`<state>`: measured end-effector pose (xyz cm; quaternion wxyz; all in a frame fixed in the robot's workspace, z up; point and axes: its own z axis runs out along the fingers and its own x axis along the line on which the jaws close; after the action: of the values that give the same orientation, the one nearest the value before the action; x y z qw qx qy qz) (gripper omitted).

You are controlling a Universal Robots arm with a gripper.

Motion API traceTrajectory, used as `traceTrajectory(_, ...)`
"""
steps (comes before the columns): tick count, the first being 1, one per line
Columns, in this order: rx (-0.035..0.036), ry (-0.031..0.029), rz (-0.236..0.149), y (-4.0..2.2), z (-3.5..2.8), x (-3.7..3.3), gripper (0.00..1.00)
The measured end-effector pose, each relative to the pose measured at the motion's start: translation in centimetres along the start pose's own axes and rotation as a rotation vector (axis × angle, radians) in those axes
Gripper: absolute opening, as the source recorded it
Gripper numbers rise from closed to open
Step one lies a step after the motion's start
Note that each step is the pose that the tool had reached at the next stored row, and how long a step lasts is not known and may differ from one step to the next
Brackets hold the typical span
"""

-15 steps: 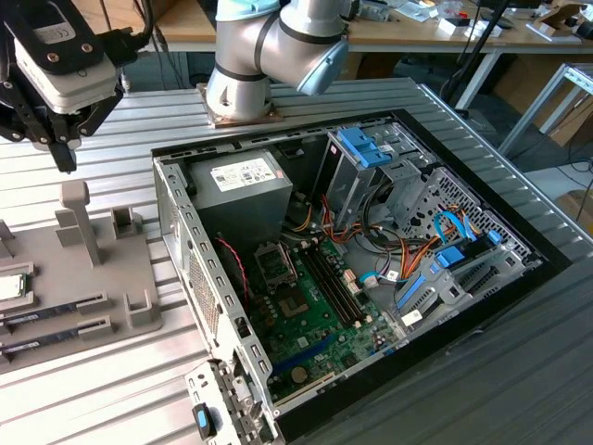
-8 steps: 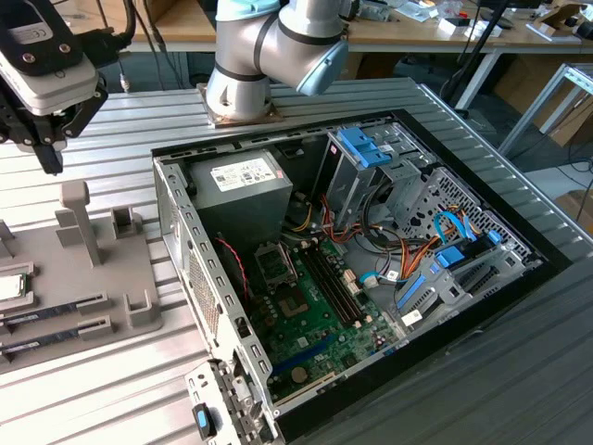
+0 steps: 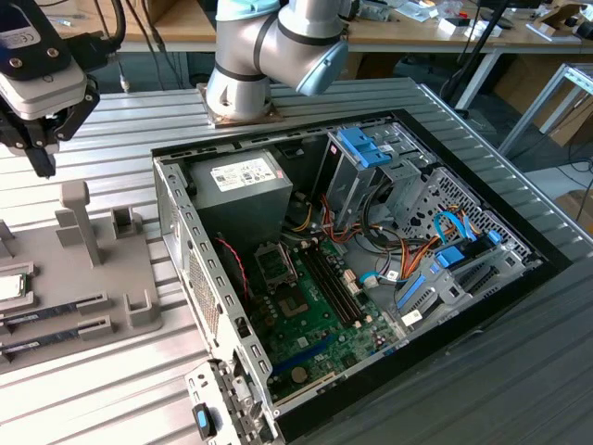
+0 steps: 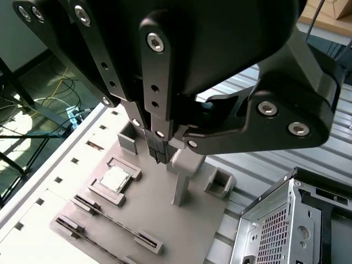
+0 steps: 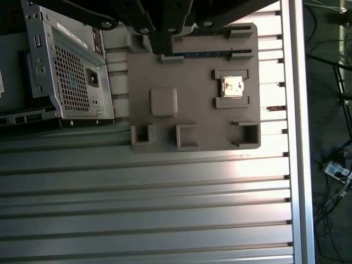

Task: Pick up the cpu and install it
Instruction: 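Reach for the cpu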

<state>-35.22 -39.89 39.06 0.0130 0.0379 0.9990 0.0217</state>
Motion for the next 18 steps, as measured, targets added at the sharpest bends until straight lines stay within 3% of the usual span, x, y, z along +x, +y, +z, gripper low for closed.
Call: traceTrajectory(18,0.0000,0.0000,0.000,-0.06,0.51,0.54,0.11)
